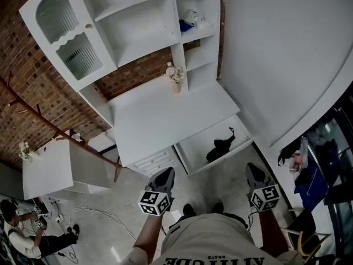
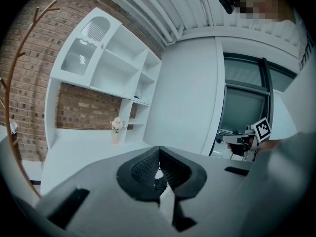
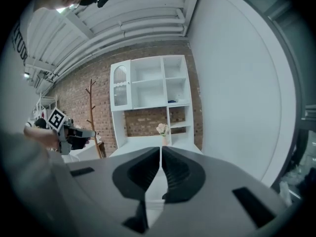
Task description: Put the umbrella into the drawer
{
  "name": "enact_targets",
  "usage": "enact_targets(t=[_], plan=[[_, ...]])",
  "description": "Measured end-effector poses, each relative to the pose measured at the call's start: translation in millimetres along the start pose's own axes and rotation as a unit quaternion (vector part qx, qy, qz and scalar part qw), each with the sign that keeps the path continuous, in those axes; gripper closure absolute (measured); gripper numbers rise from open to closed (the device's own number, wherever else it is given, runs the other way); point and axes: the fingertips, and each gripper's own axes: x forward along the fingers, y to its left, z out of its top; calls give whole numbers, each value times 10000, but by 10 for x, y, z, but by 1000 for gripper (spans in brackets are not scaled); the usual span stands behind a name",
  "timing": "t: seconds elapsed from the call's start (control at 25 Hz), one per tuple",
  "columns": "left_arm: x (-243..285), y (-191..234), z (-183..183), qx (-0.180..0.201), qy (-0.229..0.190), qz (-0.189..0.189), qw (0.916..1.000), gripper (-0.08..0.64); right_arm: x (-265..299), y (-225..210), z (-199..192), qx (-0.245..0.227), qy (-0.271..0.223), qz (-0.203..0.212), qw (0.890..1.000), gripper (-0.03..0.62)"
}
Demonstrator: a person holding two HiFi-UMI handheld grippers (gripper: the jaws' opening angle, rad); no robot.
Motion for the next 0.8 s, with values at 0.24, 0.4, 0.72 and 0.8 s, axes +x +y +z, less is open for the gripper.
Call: enact_targets(t=[0.24, 0.4, 0.72, 0.8], plan=[[43, -29, 8, -27, -21, -68, 10000, 535, -11, -26, 17, -9, -15, -38, 10000, 558], [65, -48, 23, -44, -43, -78, 10000, 535, -17, -48, 18, 24, -24, -62, 10000, 557], [100, -85, 2, -56, -40, -102, 9999, 535, -34, -75, 17, 12, -26, -65, 10000, 557], [111, -90, 5, -57, -31, -114, 9999, 535, -38, -81, 21, 22, -26, -76, 10000, 557]])
